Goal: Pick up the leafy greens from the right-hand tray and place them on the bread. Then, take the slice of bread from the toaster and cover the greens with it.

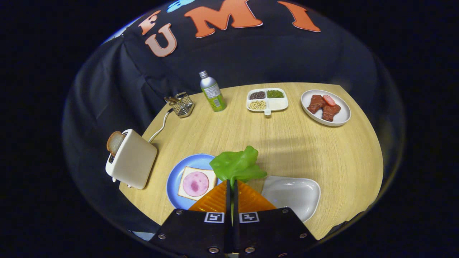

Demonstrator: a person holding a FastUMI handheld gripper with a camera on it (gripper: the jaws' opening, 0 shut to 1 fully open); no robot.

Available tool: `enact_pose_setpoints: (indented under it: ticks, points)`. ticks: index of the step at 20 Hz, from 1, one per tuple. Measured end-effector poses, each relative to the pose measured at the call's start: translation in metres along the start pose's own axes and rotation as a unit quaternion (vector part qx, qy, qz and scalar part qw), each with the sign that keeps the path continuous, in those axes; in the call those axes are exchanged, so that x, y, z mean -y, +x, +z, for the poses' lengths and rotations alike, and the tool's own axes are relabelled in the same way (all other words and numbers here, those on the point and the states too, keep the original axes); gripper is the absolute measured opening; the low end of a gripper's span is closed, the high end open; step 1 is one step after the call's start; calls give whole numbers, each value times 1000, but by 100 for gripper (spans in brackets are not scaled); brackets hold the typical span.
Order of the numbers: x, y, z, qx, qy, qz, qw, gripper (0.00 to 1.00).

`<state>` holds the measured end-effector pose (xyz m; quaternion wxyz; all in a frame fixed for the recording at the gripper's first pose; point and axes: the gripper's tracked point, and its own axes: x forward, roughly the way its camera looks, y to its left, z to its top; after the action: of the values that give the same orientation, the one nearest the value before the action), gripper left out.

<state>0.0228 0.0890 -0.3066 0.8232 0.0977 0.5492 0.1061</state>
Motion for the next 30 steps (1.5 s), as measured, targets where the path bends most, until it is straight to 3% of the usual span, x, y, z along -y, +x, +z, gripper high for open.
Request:
enact_pose_setpoints:
  ticks: [7,14,19,26,30]
  points:
    - [-72,24,-10,-20,-33,51,998,1]
    - [-102,44,-25,-41,-46,80,995,1]
    - [-101,71,-36,-52,-34,82,995,2]
    - [-71,101,-45,-45,-19,35,998,2]
    - [-75,99,-51,-42,-27,33,998,4]
